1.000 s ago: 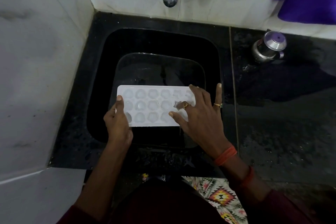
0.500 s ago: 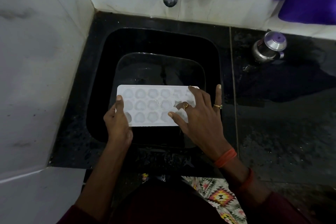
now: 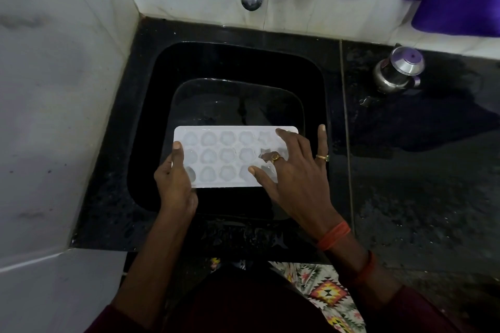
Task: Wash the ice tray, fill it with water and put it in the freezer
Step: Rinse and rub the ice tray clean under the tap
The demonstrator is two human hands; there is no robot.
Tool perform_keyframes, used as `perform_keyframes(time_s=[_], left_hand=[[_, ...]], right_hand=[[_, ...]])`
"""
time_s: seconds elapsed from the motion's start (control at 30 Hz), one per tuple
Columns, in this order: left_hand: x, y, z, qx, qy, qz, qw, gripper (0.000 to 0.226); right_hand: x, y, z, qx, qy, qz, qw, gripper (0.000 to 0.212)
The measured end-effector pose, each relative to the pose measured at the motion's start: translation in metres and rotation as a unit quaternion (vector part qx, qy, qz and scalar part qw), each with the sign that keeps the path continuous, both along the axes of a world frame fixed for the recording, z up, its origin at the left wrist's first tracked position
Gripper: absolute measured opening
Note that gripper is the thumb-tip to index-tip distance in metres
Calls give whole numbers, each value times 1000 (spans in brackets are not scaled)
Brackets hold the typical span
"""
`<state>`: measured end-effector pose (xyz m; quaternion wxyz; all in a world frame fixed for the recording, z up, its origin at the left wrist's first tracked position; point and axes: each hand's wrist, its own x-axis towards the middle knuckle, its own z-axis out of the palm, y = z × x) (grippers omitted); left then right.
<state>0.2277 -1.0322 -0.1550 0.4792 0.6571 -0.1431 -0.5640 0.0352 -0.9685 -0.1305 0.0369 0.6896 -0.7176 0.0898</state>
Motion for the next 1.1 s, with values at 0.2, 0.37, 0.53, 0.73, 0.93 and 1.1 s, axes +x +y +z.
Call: perform_keyframes(time_s=[0.2,0.37,0.53,0.73,0.93,1.1], left_hand=[[0,1,2,-1,0,-2,1000,29],[1,0,0,-8,-4,-2,1000,27],[1,1,-1,-8,-1,-2,1000,26],[1,2,0,-13,-5,-4,1000,27],[3,3,-1,-17,-1,-6,1000,26],[4,3,0,-19,3,-11,1000,26]], right_hand=[[1,1,-2,9,-3,-5,1000,53],[1,-4,4,-32,-30,-22,999,45],[3,-9,4,-8,-36,-36,999,51],[7,-12,-2,11,-43,-43,998,55],[7,-16,-3,26,-45,-44,998,59],[5,-18,-5,34,-46,-41,998,60]])
